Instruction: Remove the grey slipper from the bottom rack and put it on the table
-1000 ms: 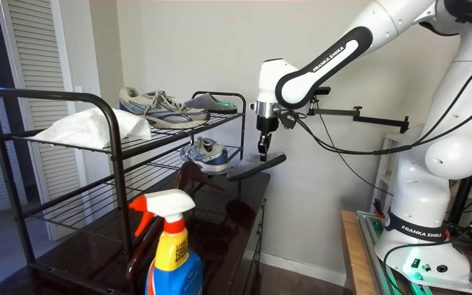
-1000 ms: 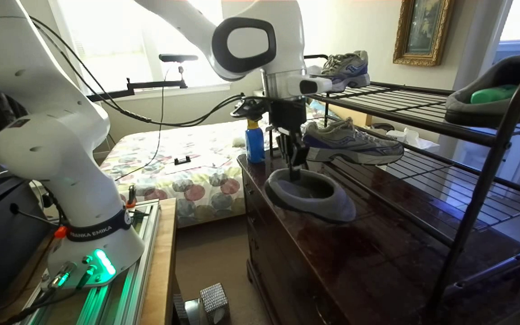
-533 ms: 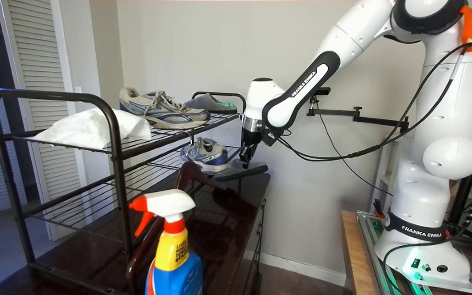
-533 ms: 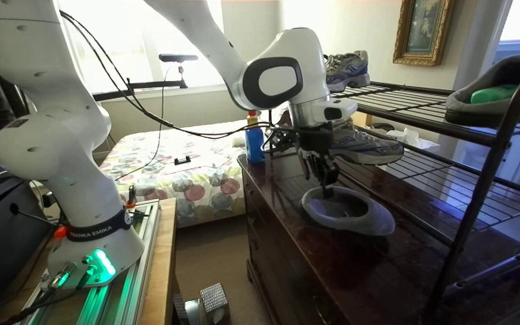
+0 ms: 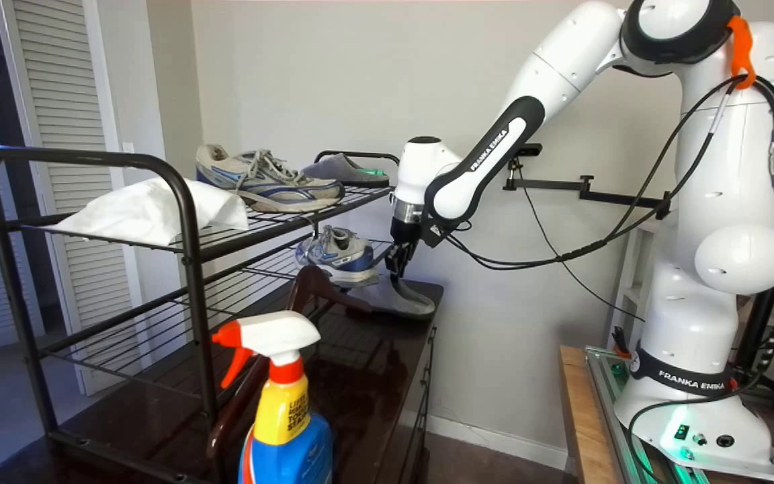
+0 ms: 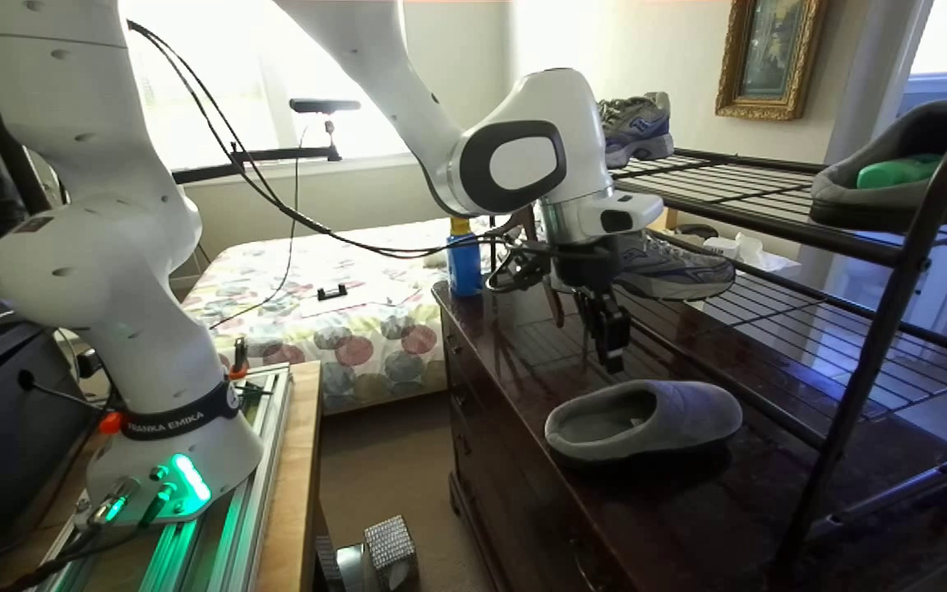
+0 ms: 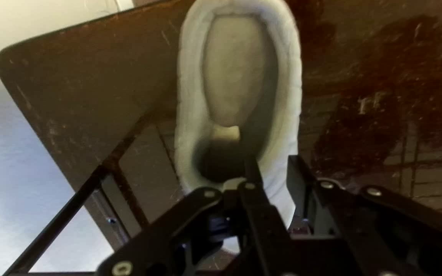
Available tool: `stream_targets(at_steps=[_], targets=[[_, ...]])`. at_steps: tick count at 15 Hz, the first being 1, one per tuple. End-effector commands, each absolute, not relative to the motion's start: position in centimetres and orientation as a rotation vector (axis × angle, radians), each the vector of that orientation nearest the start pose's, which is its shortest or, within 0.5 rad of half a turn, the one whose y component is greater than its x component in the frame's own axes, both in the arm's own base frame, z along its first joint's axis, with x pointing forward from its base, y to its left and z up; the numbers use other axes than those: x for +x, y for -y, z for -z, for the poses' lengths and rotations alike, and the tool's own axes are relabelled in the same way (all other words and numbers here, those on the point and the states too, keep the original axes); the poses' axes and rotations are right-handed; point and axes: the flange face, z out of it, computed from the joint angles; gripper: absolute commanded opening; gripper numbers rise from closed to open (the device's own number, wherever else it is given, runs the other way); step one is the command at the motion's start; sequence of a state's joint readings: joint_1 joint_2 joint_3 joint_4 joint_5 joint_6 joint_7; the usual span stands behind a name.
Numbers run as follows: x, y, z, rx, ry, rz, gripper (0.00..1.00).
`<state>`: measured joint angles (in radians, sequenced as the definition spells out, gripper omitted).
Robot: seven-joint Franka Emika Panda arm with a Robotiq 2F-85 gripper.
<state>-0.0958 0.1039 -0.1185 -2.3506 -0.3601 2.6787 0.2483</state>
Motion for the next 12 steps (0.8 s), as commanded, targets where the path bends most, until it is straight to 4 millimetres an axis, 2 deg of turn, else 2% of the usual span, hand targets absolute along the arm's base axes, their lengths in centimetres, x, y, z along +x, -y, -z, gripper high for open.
stream_targets(at_steps=[1,5,7,9,10,11,12], targets=[[50.1,8.8,-33.9,-3.264,-0.154,0.184,0.58],[46.6,8.3,-38.2,-3.194,0.061,-0.069,0.86],[44.8,8.3,-40.6,-3.150,0.202,-0.142,0.99],[43.6,8.3,-42.7,-3.086,0.305,-0.176,1.00],[43.5,8.6,-43.3,-3.086,0.286,-0.185,1.00],[44.4,8.7,-42.0,-3.135,0.246,-0.179,1.00],[43.9,8.8,-42.7,-3.127,0.258,-0.180,1.00]])
